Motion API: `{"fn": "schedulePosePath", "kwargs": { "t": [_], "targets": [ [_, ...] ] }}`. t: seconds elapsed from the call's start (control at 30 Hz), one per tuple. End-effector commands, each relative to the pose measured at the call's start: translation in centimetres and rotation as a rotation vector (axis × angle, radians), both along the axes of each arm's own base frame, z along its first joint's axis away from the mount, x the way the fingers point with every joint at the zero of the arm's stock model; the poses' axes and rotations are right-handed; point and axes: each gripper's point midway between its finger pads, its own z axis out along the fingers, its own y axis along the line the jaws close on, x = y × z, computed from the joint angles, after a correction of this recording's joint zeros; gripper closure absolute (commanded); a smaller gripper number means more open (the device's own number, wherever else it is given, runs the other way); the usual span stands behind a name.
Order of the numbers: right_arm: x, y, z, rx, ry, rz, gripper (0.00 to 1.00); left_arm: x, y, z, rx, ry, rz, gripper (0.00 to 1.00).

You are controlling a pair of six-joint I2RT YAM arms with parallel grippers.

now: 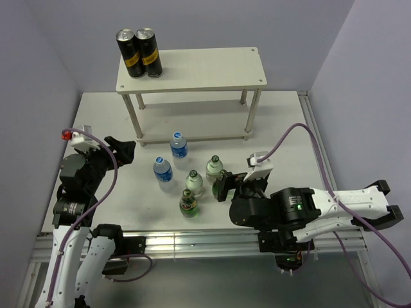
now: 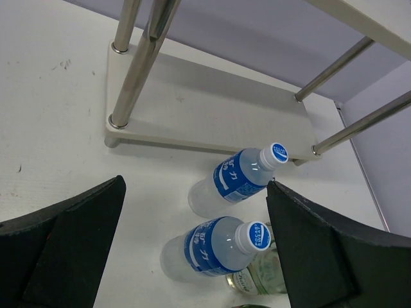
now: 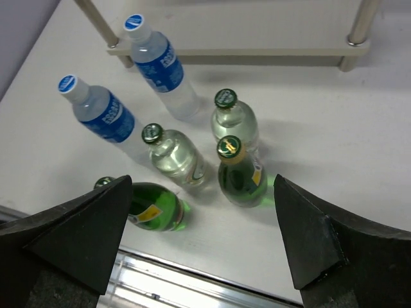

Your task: Place and organize the beverage onto the shelf

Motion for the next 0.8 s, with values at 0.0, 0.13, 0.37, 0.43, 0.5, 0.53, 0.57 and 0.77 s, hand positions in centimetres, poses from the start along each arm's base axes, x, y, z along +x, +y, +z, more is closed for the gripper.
{"fn": "schedulePosePath", "kwargs": {
  "t": [0.0, 0.13, 0.37, 0.43, 0.5, 0.53, 0.57, 0.77],
  "targets": [
    [0.7, -2.2, 0.1, 0.020, -0.047, -0.112, 0.02, -0.1, -0.2, 1.3, 0.017, -0.049, -0.022, 0.01],
    [-0.1, -2.1, -3.0, -0.016, -0.004, -0.110, 0.11, -0.1, -0.2, 1.3, 0.020, -0.050, -0.025, 0.01],
    [-4.7, -0.2, -7.9, 0.006, 0.036, -0.018, 0.25, 0.0, -0.4, 1.2, 0.021, -0.047, -0.033, 0.01],
    [-6.5, 0.9, -9.1, -0.063, 0.057, 0.045, 0.17, 0.0, -0.4, 1.2, 0.020, -0.047, -0.034, 0.01],
    [-7.1, 1.0, -10.5, -0.177, 0.066, 0.024, 0.01, 0.0, -0.4, 1.2, 0.022, -0.049, -0.035, 0.01],
    [-7.6, 1.5, -10.6, -0.195, 0.077, 0.025, 0.00, 0.0, -0.4, 1.2, 0.022, -0.047, -0.035, 0.01],
    [-7.8, 1.9, -11.4, -0.228, 0.074, 0.020, 0.00, 0.0, -0.4, 1.2, 0.022, -0.047, -0.035, 0.01],
    [-8.3, 2.5, -13.2, -0.156, 0.098, 0.024, 0.00, -0.2, -0.4, 1.2, 0.023, -0.052, -0.035, 0.01]
  ]
}}
